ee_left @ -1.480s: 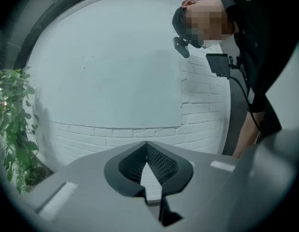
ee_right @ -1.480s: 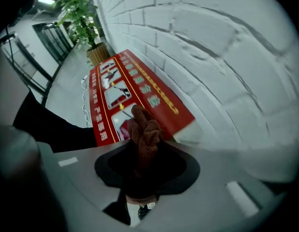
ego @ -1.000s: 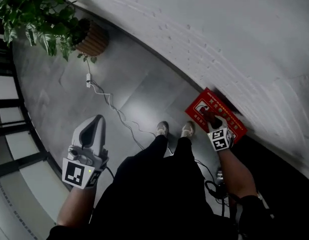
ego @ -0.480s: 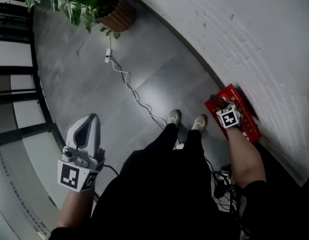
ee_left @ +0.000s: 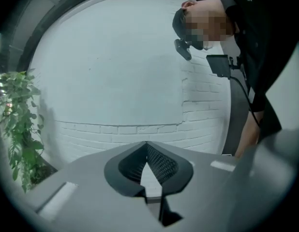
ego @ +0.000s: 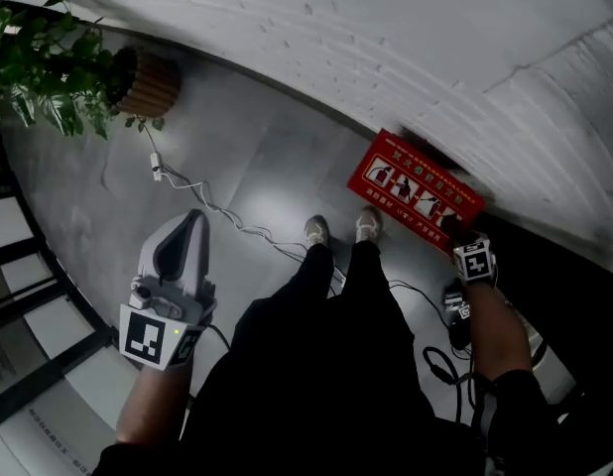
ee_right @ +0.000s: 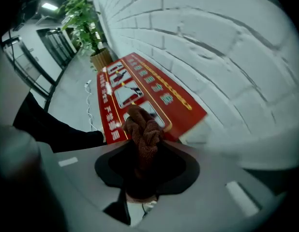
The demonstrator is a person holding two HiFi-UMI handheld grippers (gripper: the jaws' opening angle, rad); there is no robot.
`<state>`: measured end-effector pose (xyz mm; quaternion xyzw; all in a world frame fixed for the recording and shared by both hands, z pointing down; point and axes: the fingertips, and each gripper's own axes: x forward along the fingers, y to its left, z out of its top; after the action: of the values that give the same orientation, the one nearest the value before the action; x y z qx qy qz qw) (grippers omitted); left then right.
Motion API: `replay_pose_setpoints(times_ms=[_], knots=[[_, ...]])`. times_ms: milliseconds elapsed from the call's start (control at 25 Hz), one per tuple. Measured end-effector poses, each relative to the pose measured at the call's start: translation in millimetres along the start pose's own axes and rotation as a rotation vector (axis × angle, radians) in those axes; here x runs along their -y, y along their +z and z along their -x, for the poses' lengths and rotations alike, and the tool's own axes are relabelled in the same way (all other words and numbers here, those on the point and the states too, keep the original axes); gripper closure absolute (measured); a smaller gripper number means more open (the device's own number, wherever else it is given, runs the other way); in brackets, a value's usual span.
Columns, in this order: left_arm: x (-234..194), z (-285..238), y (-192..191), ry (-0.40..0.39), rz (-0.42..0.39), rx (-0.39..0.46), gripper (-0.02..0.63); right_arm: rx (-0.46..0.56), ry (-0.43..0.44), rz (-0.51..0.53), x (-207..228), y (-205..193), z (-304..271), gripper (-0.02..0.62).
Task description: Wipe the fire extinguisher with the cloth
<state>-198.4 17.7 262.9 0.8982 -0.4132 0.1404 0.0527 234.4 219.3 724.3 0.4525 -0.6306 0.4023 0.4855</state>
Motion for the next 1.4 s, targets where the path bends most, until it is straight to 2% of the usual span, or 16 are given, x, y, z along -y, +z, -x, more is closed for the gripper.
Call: replay_pose_setpoints(times_ms=[80, 120, 200, 280, 400, 520, 600, 680, 760, 800, 960, 1080, 1400], knots=[[6, -10, 2, -0.036, -0.008, 0.008, 0.606, -0.017, -0.084, -0.065, 20, -29, 13, 0.479], [7, -13, 2, -0.044, -0.008, 0.011, 0.606, 0.005, -0.126, -0.079, 26, -33, 21, 0.48], [4, -11, 1, -0.037, 0.0, 0.011, 0.606, 0.092, -0.15, -0.041, 22, -15, 32, 0.48], [-2, -3, -3, -0.005, 0.012, 0.002, 0.606, 0.188, -0.094, 0.079, -6, 30, 27, 0.482], [-11, 14, -7, 0.054, 0.01, -0.011, 0.606, 0.31, 0.033, 0.293, -69, 121, 0, 0.48], [-23, 44, -9, 0.118, -0.024, -0.056, 0.606, 0.378, 0.142, 0.468, -145, 209, -25, 0.48], [-31, 68, -12, 0.172, -0.054, -0.097, 0.606, 0.369, 0.202, 0.556, -190, 251, -45, 0.48], [-35, 91, -16, 0.229, -0.066, -0.131, 0.606, 0.271, 0.243, 0.629, -220, 264, -69, 0.479], [-34, 109, -17, 0.275, -0.058, -0.152, 0.606, 0.149, 0.258, 0.656, -230, 255, -89, 0.477], [-35, 114, -18, 0.291, -0.054, -0.156, 0.606, 0.129, 0.259, 0.647, -229, 252, -92, 0.477], [-36, 113, -19, 0.279, -0.043, -0.131, 0.606, 0.158, 0.253, 0.601, -215, 222, -79, 0.477], [-31, 90, -22, 0.209, -0.027, -0.106, 0.606, 0.121, 0.228, 0.549, -189, 178, -65, 0.479], [-12, -8, 10, -0.057, -0.057, -0.025, 0.606, 0.087, 0.111, 0.236, -111, 65, -26, 0.479]])
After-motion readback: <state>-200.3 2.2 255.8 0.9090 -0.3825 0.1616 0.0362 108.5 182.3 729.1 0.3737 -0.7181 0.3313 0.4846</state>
